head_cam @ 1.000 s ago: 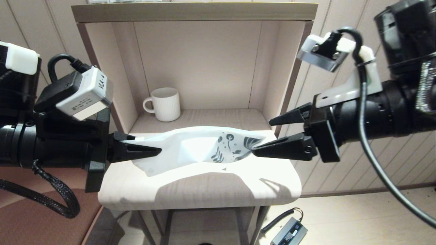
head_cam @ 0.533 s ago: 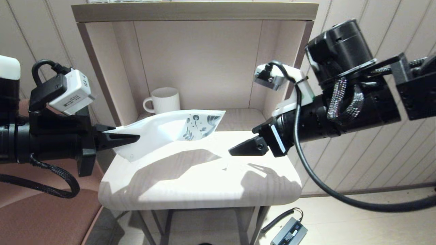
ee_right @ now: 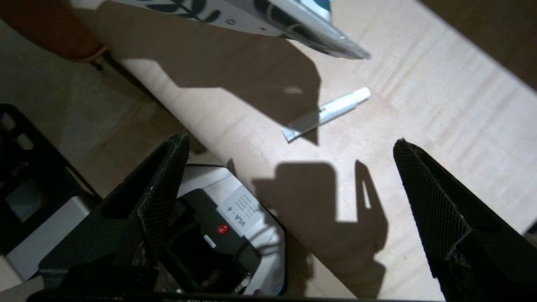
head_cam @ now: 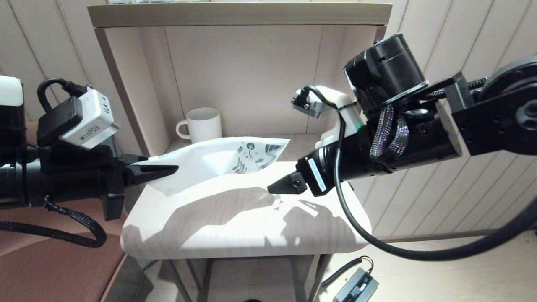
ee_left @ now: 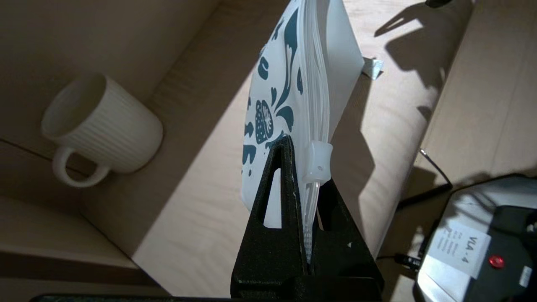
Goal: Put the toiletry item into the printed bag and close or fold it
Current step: Pick up the toothpaste
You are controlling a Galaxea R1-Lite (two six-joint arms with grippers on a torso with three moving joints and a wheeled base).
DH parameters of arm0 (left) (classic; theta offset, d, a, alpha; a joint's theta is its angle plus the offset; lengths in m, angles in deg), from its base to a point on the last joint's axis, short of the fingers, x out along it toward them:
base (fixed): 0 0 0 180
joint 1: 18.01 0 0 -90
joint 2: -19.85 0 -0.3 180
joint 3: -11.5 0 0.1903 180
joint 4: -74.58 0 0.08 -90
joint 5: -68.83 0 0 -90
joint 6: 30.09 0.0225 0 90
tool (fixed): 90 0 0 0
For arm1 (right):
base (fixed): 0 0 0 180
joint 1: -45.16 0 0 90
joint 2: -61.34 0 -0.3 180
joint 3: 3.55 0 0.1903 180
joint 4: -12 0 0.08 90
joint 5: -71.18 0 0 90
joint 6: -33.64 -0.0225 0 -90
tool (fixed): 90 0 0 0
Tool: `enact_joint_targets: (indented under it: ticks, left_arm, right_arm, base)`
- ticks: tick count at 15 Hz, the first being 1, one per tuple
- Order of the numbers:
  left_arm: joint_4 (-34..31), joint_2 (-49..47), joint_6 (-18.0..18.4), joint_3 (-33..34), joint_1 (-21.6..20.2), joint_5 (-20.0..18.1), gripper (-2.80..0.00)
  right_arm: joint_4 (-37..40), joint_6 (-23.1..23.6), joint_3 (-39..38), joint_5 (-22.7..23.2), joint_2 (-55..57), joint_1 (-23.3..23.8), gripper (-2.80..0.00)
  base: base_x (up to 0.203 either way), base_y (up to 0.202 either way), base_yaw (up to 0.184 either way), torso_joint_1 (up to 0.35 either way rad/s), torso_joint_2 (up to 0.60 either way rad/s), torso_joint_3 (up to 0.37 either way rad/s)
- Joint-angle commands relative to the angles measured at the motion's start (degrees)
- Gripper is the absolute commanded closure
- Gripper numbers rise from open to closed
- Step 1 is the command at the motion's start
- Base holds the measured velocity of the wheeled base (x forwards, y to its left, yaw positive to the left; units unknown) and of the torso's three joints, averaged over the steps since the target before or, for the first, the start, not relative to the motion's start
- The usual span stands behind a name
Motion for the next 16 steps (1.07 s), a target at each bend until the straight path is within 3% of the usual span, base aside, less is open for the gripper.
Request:
enact_joint_targets:
  ticks: [1, 3, 16]
  left_arm:
    - [0.69, -0.23, 0.22, 0.08, 1.20, 1.12, 0.00]
    - [0.69, -0.40, 0.22, 0.72, 1.63, 1.77, 0.00]
    - [0.61, -0.75, -0.04, 1.86, 1.63, 1.08, 0.00]
  right_arm:
    - [1.62, -0.25, 0.26, -8.40, 1.28, -1.83, -2.80]
    - [4.76, -0.87, 0.11, -13.44, 3.81, -2.82, -2.80]
    - [4.39, -2.73, 0.61, -12.34, 11.31, -2.67, -2.80]
  base:
    - [0.000, 0.000, 0.000, 0.000, 0.00, 0.000]
    - [0.000, 0.000, 0.000, 0.000, 0.00, 0.000]
    - [0.000, 0.000, 0.000, 0.000, 0.00, 0.000]
